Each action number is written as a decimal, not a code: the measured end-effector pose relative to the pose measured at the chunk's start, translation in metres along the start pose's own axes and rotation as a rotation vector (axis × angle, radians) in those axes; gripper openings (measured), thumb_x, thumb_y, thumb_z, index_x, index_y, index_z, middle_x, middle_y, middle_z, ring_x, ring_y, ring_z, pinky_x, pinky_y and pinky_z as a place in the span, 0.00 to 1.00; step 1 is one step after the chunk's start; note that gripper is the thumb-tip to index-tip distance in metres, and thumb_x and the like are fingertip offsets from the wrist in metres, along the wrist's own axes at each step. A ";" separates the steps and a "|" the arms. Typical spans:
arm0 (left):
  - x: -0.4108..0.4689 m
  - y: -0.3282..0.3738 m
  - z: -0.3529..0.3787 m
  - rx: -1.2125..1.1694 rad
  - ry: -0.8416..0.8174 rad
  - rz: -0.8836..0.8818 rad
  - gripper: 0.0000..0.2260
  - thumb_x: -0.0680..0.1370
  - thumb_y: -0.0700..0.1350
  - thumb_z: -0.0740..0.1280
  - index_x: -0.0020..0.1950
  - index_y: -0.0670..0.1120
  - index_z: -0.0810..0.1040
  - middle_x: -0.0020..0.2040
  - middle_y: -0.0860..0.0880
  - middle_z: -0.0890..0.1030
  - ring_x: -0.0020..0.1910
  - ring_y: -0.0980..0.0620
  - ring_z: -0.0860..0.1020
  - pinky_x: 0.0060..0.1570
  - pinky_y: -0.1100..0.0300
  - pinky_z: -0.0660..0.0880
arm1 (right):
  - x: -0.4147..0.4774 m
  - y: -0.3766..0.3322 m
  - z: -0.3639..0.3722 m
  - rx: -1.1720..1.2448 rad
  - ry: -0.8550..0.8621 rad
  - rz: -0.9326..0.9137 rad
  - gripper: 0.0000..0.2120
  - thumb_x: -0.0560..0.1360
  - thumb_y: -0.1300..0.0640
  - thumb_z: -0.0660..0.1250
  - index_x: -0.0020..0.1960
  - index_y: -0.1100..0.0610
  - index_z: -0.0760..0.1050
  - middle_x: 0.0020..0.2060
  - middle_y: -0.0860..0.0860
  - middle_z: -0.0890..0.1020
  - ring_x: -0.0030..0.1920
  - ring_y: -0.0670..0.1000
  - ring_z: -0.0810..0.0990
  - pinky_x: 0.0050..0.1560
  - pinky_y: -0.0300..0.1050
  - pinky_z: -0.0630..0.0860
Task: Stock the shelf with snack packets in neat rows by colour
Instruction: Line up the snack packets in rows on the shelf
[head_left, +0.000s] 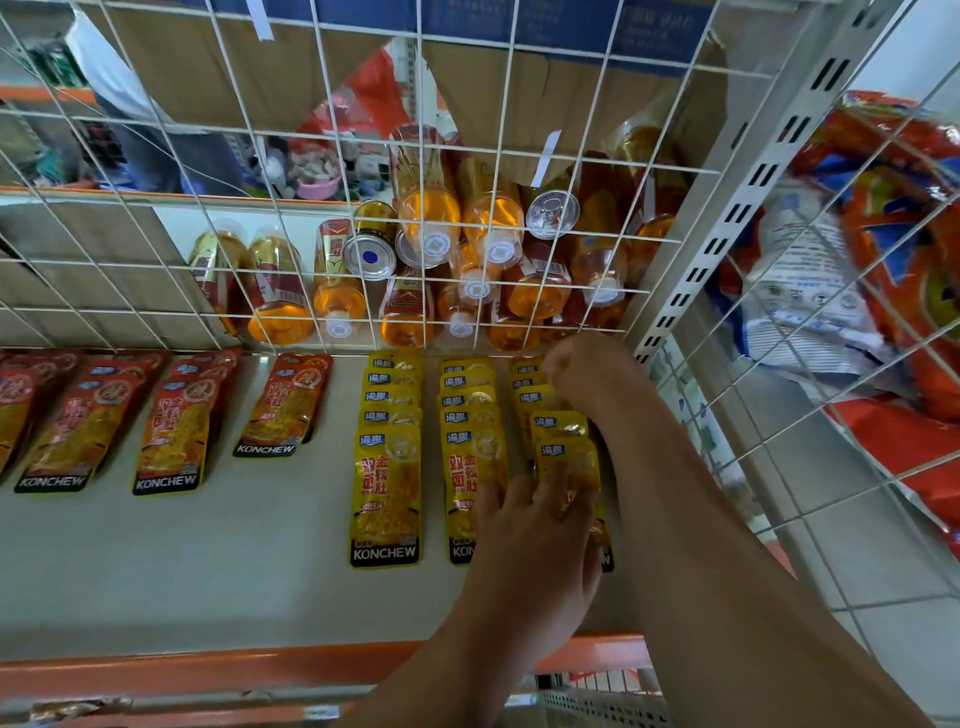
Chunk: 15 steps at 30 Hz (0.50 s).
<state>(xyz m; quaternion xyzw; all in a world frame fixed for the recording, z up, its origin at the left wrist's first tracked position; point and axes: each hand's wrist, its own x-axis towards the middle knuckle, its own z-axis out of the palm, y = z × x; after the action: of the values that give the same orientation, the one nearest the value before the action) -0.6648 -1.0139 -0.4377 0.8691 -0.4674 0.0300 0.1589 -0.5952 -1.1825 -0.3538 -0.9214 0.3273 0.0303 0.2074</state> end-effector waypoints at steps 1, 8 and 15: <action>0.000 0.000 0.000 0.002 -0.002 -0.001 0.23 0.77 0.59 0.62 0.71 0.53 0.74 0.70 0.48 0.74 0.61 0.42 0.75 0.62 0.38 0.72 | 0.000 0.000 0.000 0.018 0.026 -0.007 0.13 0.77 0.63 0.67 0.54 0.49 0.84 0.57 0.52 0.83 0.56 0.54 0.81 0.62 0.55 0.78; 0.000 0.000 0.001 0.006 0.009 0.003 0.23 0.77 0.59 0.61 0.70 0.53 0.75 0.69 0.48 0.74 0.59 0.43 0.76 0.59 0.40 0.72 | 0.005 0.003 0.009 -0.036 0.037 0.004 0.14 0.79 0.62 0.64 0.57 0.49 0.84 0.58 0.54 0.82 0.58 0.56 0.80 0.62 0.57 0.77; 0.000 0.001 0.000 0.009 0.014 0.001 0.23 0.77 0.59 0.61 0.70 0.53 0.76 0.68 0.48 0.76 0.59 0.42 0.77 0.57 0.42 0.71 | 0.018 0.011 0.016 -0.018 0.091 0.078 0.13 0.79 0.59 0.61 0.56 0.52 0.83 0.56 0.54 0.82 0.55 0.56 0.81 0.60 0.58 0.77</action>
<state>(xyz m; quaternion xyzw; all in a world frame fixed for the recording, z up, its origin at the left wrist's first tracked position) -0.6651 -1.0144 -0.4375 0.8693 -0.4667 0.0382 0.1582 -0.5867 -1.1942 -0.3754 -0.9102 0.3718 -0.0005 0.1825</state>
